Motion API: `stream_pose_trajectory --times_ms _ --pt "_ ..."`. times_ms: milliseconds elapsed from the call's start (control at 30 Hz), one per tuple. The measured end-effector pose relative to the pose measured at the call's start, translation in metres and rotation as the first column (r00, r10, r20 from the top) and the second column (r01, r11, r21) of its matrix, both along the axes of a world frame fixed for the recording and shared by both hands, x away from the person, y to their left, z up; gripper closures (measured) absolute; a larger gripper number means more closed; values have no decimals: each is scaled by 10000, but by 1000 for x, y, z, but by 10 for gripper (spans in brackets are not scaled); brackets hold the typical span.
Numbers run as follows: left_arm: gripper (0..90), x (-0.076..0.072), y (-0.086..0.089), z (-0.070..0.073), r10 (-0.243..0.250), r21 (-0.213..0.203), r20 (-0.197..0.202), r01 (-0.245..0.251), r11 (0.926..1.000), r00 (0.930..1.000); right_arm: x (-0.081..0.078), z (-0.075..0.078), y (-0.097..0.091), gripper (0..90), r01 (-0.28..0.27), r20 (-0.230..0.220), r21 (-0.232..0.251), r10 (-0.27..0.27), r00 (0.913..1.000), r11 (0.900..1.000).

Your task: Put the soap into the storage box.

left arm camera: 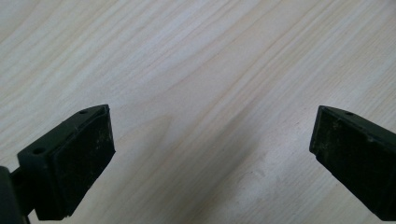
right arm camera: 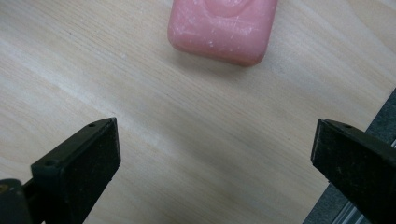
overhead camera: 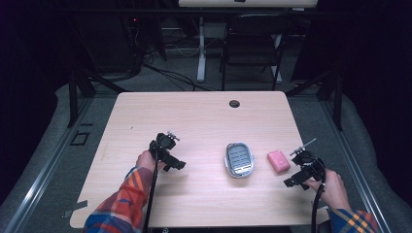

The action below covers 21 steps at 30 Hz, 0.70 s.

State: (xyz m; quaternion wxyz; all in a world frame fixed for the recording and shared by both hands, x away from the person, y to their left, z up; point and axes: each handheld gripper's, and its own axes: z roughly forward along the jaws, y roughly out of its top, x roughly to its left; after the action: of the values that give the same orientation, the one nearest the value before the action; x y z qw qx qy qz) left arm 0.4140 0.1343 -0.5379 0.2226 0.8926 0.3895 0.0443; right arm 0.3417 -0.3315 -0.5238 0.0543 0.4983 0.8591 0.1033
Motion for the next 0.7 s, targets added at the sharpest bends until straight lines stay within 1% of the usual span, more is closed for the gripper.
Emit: stream_pose_trajectory --times_ms 33,67,100,167,200,233,300,333,467,500,533,567,600,633,700 --pt "0 0 0 0 0 0 0 0 10000 10000 -1 0 0 11 8 -17 -5 -8 10000 10000" --pt "0 0 -1 -1 -24 -72 -110 23 10000 9999 -1 0 0 11 8 -17 -5 -8 10000 10000" --pt "0 0 -2 -1 -98 -16 -152 98 10000 9998 -1 -1 0 11 -12 -66 -30 12 10000 10000" --pt "0 -1 -3 -1 -99 113 -82 100 9999 9999 0 -1 0 13 -128 -152 -153 125 9998 9998" --pt "1 0 -1 1 65 275 125 -68 9996 9999 1 -2 2 19 -244 -275 -252 237 9993 9994" --pt "2 0 0 2 157 232 159 -160 9996 9998 2 -3 3 19 -295 -341 -241 286 9990 9993" --pt "1 0 1 2 176 207 209 -181 9996 9996 2 -4 3 19 -317 -390 -250 307 9988 9992" --pt "1 0 1 2 198 224 261 -204 9995 9995 1 -4 4 19 -361 -419 -339 346 9985 9988" --pt "1 0 1 3 49 273 281 -56 9996 9996 1 -4 4 19 -339 -393 -378 324 9987 9987" --pt "1 0 0 3 -8 253 285 1 9997 9996 2 -4 4 19 -384 -460 -427 365 9983 9983" --pt "1 -1 0 3 -41 253 289 34 9997 9996 1 -7 5 19 -129 -272 -136 126 9995 9998" --pt "1 -1 0 3 -41 253 289 34 9997 9996 1 -7 5 19 -129 -272 -136 126 9995 9998" --pt "1 0 0 3 -58 241 269 52 9997 9996 2 -6 4 19 -278 -465 -305 264 9986 9991" --pt "1 0 0 3 -59 186 267 54 9998 9996 3 -5 4 19 -191 -417 -311 178 9990 9993" --pt "1 0 0 3 -64 154 258 60 9999 9996 3 -5 3 19 -197 -402 -326 184 9990 9993"
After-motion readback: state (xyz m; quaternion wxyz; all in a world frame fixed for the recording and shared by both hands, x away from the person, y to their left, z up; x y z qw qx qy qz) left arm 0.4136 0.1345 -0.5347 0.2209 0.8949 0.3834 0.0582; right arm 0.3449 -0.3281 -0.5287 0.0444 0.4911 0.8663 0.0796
